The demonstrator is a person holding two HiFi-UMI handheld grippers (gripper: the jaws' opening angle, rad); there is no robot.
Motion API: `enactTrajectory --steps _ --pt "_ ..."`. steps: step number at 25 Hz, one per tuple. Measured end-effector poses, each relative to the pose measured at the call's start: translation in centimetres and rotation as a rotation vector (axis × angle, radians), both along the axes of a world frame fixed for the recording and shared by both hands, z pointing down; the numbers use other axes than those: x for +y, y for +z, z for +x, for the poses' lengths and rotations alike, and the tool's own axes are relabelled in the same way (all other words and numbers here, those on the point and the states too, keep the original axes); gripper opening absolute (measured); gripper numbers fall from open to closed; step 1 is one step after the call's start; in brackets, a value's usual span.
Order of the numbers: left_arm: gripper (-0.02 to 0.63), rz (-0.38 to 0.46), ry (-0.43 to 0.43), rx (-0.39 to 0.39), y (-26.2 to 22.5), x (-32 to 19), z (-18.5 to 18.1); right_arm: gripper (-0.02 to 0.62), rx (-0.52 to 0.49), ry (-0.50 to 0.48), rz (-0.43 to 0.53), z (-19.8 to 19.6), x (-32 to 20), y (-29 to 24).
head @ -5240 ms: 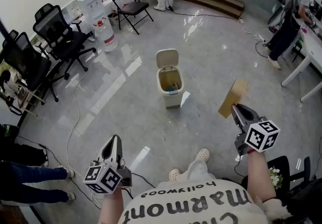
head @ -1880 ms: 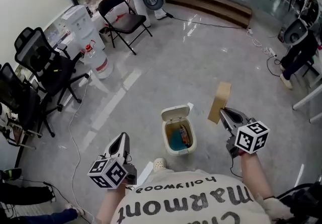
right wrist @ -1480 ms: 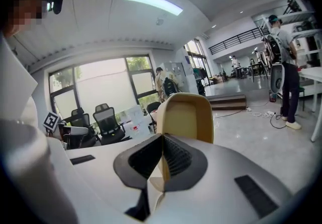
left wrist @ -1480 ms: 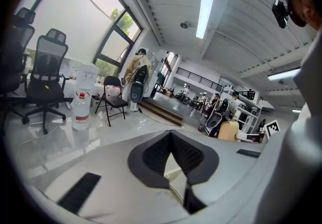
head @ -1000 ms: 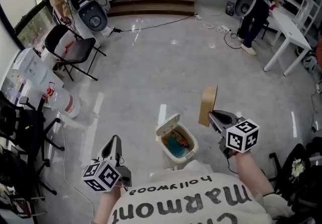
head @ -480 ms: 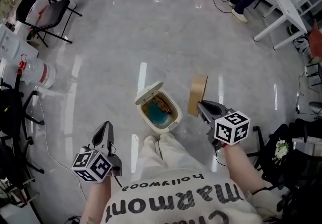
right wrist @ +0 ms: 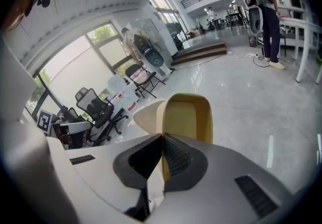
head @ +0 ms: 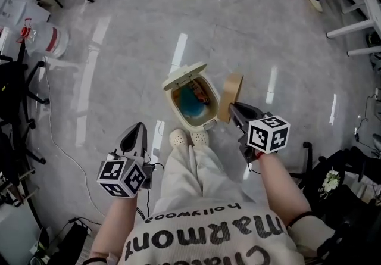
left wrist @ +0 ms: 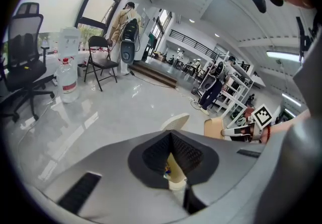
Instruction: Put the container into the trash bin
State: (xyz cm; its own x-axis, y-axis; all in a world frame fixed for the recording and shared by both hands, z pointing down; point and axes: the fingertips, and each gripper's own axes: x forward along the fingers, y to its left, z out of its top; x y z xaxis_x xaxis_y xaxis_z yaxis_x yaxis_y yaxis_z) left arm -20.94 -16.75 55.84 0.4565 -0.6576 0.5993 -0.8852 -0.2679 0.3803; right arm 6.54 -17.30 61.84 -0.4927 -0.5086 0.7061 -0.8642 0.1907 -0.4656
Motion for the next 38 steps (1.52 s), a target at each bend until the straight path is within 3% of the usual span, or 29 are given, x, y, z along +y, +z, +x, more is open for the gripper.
enactTrajectory --steps 4,8,13,17,23,38 --pt "0.025 -0.047 0.024 -0.022 3.5 0.4 1.0 0.009 -0.022 -0.056 -0.071 -1.7 0.3 4.6" --pt "0.025 -0.104 0.025 0.063 6.5 0.5 2.3 0.009 -0.058 -0.109 -0.121 -4.5 0.0 8.9" --pt "0.025 -0.15 0.027 0.111 10.2 0.8 3.7 0.009 -0.115 -0.147 -0.188 -7.6 0.2 13.5" --pt "0.025 -0.178 0.033 0.15 13.5 0.9 4.6 0.009 -0.061 -0.189 -0.235 -8.2 0.4 17.8" --pt "0.025 -0.203 0.095 0.096 18.0 0.8 6.1 0.009 -0.01 -0.2 -0.309 -8.1 0.4 22.9" --pt "0.025 -0.155 0.025 0.076 25.3 -1.3 3.7 0.009 0.053 -0.256 -0.388 -10.7 -1.7 31.5"
